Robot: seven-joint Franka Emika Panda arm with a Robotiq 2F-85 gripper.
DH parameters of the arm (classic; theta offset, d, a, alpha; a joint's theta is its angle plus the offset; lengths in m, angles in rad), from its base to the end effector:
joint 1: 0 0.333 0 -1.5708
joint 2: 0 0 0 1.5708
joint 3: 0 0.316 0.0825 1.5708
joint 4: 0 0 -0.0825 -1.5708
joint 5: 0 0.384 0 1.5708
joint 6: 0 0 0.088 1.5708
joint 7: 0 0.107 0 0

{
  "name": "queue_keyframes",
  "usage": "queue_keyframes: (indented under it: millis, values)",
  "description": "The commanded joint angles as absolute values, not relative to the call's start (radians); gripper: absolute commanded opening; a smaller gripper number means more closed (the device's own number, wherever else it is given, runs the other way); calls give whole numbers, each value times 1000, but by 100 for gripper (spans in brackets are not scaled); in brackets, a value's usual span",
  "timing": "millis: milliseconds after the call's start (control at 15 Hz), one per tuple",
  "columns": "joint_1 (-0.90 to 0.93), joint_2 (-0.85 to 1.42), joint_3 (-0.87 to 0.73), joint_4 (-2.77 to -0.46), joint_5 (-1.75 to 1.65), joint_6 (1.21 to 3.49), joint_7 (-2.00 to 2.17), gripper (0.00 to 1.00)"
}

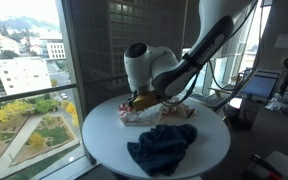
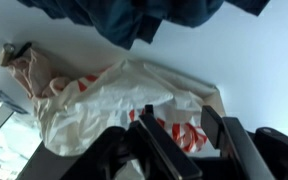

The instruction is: Use the blue shirt to lift the duster, then move the blue shirt to the right

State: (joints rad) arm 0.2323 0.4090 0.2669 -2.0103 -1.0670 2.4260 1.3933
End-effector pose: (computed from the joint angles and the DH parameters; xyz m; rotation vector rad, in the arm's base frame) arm 0.5381 0.2838 0.2594 2.7432 -0.1356 0.7231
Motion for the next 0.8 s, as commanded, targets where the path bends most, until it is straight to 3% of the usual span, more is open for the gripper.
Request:
queue_keyframes:
  millis: [0,133,333,733]
  values:
    - [214,385,278,-2047,-798,2431,1164,84]
    - [211,359,272,-2083,-642,2431,1036,99]
    - [210,359,225,-2116,-479,2464,861,100]
    - [220,390,56,-2151,-467,2578,763,100]
